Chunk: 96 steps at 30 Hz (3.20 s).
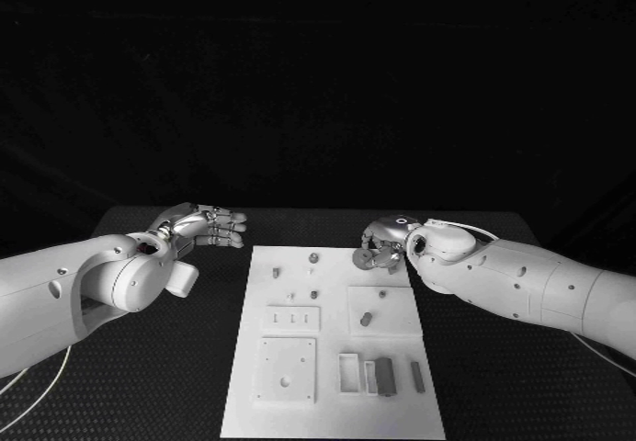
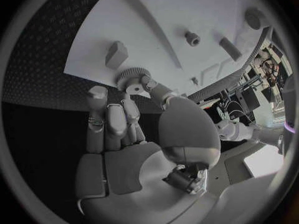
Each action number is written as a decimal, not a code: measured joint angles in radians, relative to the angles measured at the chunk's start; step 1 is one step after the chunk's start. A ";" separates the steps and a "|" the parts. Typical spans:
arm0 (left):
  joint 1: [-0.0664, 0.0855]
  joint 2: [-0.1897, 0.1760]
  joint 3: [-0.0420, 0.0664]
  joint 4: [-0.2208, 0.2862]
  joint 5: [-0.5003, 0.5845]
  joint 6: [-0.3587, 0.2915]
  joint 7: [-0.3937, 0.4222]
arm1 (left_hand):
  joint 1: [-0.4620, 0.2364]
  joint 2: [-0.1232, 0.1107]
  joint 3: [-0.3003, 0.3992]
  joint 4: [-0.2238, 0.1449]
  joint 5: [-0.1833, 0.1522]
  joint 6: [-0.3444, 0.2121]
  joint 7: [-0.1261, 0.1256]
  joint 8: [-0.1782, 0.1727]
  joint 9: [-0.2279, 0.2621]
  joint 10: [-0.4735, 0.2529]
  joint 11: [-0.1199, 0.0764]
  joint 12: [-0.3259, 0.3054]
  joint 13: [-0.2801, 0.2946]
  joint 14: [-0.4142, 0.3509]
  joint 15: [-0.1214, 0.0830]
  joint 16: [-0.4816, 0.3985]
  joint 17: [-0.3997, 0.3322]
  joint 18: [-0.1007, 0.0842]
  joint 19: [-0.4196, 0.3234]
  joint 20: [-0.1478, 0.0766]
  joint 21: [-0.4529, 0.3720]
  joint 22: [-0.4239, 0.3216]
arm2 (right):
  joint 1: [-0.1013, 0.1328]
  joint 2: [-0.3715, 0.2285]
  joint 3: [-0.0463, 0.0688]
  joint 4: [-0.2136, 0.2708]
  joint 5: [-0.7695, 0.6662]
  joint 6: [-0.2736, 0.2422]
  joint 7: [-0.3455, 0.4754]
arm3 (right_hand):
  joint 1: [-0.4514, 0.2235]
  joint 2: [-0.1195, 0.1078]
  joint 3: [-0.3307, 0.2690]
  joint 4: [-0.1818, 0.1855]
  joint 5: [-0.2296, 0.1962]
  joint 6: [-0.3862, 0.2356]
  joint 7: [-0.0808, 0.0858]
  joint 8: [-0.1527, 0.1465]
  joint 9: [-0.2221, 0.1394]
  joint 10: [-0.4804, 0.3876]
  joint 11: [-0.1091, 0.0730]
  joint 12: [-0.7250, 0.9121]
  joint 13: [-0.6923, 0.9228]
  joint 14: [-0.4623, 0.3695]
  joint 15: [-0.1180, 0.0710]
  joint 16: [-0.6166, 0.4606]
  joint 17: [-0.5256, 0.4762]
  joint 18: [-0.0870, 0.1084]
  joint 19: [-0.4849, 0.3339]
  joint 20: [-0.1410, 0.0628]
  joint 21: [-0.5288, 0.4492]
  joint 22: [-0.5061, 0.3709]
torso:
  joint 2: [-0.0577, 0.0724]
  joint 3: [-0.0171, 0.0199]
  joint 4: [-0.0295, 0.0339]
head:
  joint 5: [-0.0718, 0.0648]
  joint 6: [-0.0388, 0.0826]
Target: Assemble the parts on the task board
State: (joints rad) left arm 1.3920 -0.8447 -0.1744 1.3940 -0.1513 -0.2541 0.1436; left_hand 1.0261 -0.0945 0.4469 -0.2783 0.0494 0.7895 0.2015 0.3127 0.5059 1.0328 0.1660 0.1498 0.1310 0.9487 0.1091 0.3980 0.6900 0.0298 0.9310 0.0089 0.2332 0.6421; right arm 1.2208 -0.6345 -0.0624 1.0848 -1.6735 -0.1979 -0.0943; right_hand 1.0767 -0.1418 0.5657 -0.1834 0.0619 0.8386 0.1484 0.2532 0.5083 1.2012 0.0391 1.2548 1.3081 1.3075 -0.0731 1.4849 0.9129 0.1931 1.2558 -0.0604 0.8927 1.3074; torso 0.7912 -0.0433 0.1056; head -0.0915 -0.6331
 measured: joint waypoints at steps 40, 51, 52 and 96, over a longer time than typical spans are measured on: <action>0.000 0.005 0.000 -0.007 -0.004 0.001 0.000 | 0.000 0.000 0.000 0.000 0.000 0.000 0.000 0.000 0.000 0.000 0.000 -0.004 0.000 0.000 0.000 -0.004 0.003 0.000 0.000 0.000 0.000 0.000 | -0.008 -0.008 -0.010 0.056 -0.035 -0.022 -0.011 | -0.024 0.156 0.013 -0.096 -0.005 0.038 -0.026 0.016 -0.010 0.005 -0.013 0.011 -0.011 -0.001 -0.007 0.004 -0.010 -0.001 -0.015 0.006 0.020 0.000 | 0.000 0.0002 -0.0012 | -0.001 0.000; 0.000 0.000 0.000 -0.002 -0.004 0.001 -0.001 | 0.000 0.000 0.000 0.000 0.000 0.000 0.000 0.000 0.000 0.000 0.000 -0.004 0.000 0.000 0.000 -0.004 0.004 0.000 0.000 0.000 -0.004 0.000 | 0.001 -0.042 -0.004 0.170 -0.155 -0.071 -0.063 | -0.027 0.140 0.011 -0.099 -0.005 0.039 -0.026 0.016 -0.010 0.005 -0.020 0.011 -0.019 0.004 -0.011 0.008 0.001 -0.001 -0.014 0.007 0.023 0.000 | 0.000 0.0006 -0.0024 | 0.000 0.007; 0.000 0.000 0.000 -0.002 -0.004 0.001 -0.001 | 0.000 0.000 0.000 0.000 0.000 0.000 0.000 0.000 0.000 0.000 0.000 -0.004 0.000 0.000 0.000 -0.004 0.004 0.000 0.000 0.000 -0.004 0.000 | 0.001 -0.044 -0.004 0.179 -0.165 -0.075 -0.068 | -0.028 0.136 0.011 -0.099 -0.005 0.040 -0.028 0.016 -0.010 0.005 -0.020 0.011 -0.020 0.004 -0.011 0.008 0.001 -0.001 -0.014 0.007 0.023 0.000 | 0.000 0.0005 -0.0024 | 0.000 0.008; 0.000 -0.001 0.000 0.000 -0.004 0.001 0.000 | 0.000 0.000 -0.003 0.003 0.000 0.000 0.000 0.000 0.000 0.000 0.000 -0.008 0.000 0.000 0.000 -0.008 0.007 0.000 0.000 0.000 -0.004 0.000 | -0.026 0.115 -0.049 0.209 -0.466 -0.128 -0.196 | -0.038 0.069 0.028 -0.083 -0.005 0.074 -0.044 0.032 -0.007 0.007 -0.022 -0.008 -0.048 0.008 -0.014 0.012 0.004 -0.001 -0.003 0.004 0.023 0.001 | 0.000 -0.0020 0.0012 | 0.015 0.013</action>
State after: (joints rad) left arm 1.3920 -0.8453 -0.1745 1.3939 -0.1555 -0.2534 0.1435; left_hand 1.0261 -0.0945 0.4442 -0.2756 0.0494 0.7896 0.2015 0.3127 0.5059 1.0328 0.1660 0.1423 0.1310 0.9487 0.1090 0.3903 0.6966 0.0296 0.9310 0.0089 0.2293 0.6423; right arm 1.1952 -0.5191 -0.1112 1.2937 -2.1392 -0.3260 -0.2907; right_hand 1.0388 -0.0732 0.5936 -0.2660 0.0570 0.9125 0.1041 0.2852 0.5015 1.2081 0.0175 1.2469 1.2601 1.3151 -0.0875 1.4966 0.9174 0.1925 1.2527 -0.0567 0.9159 1.3079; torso 0.7908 -0.0453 0.1067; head -0.0760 -0.6196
